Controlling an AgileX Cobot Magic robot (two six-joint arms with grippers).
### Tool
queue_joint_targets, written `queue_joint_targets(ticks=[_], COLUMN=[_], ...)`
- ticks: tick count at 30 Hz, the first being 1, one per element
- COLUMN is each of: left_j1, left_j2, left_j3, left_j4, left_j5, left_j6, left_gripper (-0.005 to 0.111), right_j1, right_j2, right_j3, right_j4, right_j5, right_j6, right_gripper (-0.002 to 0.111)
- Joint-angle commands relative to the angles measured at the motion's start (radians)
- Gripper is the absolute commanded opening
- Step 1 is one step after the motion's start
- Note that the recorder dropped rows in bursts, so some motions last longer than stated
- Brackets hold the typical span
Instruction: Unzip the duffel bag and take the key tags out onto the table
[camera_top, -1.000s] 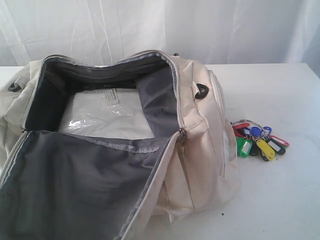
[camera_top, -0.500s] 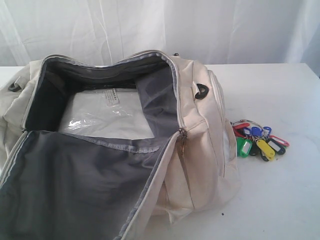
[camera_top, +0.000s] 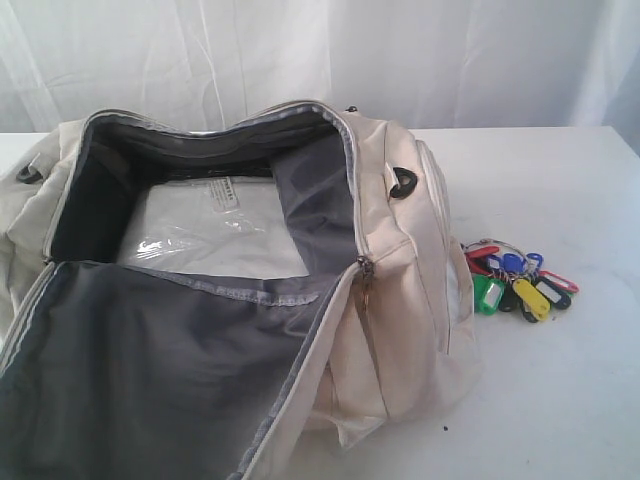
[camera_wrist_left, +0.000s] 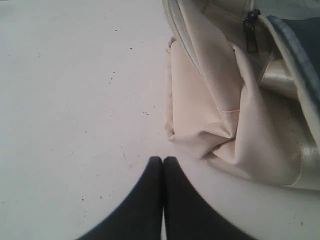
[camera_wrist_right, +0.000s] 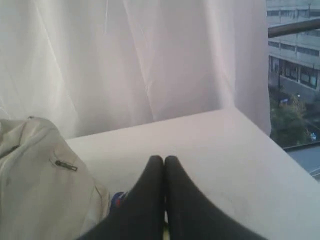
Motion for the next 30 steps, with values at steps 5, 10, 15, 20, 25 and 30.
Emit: queue_joint_targets(ticks=[5,10,15,20,25,30], left_j1=[0.0,0.0,0.0,0.0,0.0,0.0], left_j2=[-0.004,-0.004,-0.004,-0.004,-0.004,-0.004], left_j3=[0.003,0.003,0.003,0.003,0.003,0.003], left_j4=[-0.006,-0.006,-0.006,-0.006,-0.006,-0.006], left_j5=[0.006,0.006,0.006,0.006,0.006,0.006], left_j6=[0.001,0.001,0.001,0.001,0.001,0.001], left_gripper=[0.0,0.0,0.0,0.0,0.0,0.0], right_j1=[-0.011,-0.011,-0.011,-0.011,-0.011,-0.011], right_j2=[-0.005,-0.005,-0.005,-0.005,-0.005,-0.005], right_j3=[0.131,0.131,0.131,0.131,0.131,0.131], right_j4=[0.013,0.01,0.072,0.175,0.168,0.168], right_j5=[-0.078,-0.044,-0.027,0.035,0.085,0.087], right_j6=[-0.012,-0.067,-0.21,-0.354,-0.355,-0.355], right_gripper=[0.0,0.0,0.0,0.0,0.0,0.0])
